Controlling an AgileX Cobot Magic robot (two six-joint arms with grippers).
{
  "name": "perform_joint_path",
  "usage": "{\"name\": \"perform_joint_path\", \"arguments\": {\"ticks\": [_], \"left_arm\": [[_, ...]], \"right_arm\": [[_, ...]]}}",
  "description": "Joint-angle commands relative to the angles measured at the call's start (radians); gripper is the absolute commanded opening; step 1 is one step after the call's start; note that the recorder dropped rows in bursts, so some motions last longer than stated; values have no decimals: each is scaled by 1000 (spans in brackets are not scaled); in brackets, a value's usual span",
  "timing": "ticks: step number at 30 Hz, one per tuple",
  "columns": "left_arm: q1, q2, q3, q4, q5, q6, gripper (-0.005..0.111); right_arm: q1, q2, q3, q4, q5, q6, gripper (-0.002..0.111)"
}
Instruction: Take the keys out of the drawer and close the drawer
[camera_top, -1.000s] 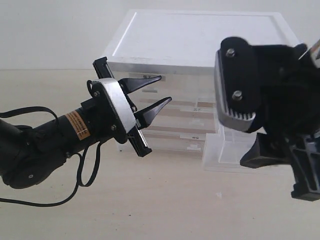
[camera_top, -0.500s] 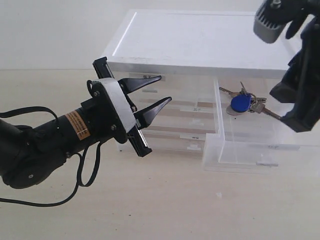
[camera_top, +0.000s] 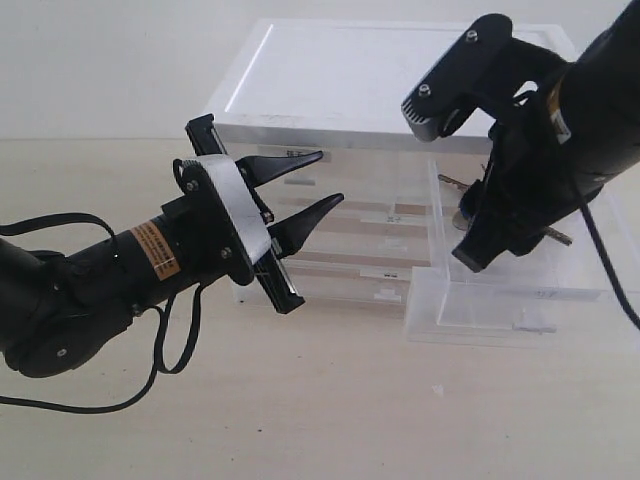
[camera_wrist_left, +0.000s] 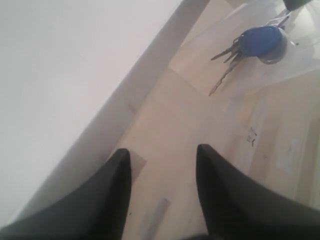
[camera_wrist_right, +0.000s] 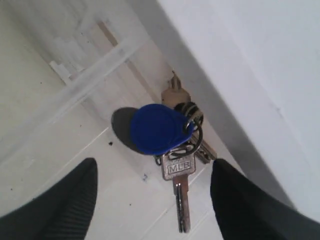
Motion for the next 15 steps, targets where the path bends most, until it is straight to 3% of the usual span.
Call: {"name": "perform_joint_path", "arguments": {"ticks": [1, 10, 15], "left_arm": [[-2, -1, -7, -32, -13, -18, 39], [-2, -1, -7, -32, -13, -25, 39], [-2, -1, -7, -32, -13, -26, 39]], "right_arm": [[-4, 34, -6, -76, -52, 132, 61], [-4, 82, -6, -173, -73, 322, 60], [-8, 88, -4, -212, -47, 380, 41]]}}
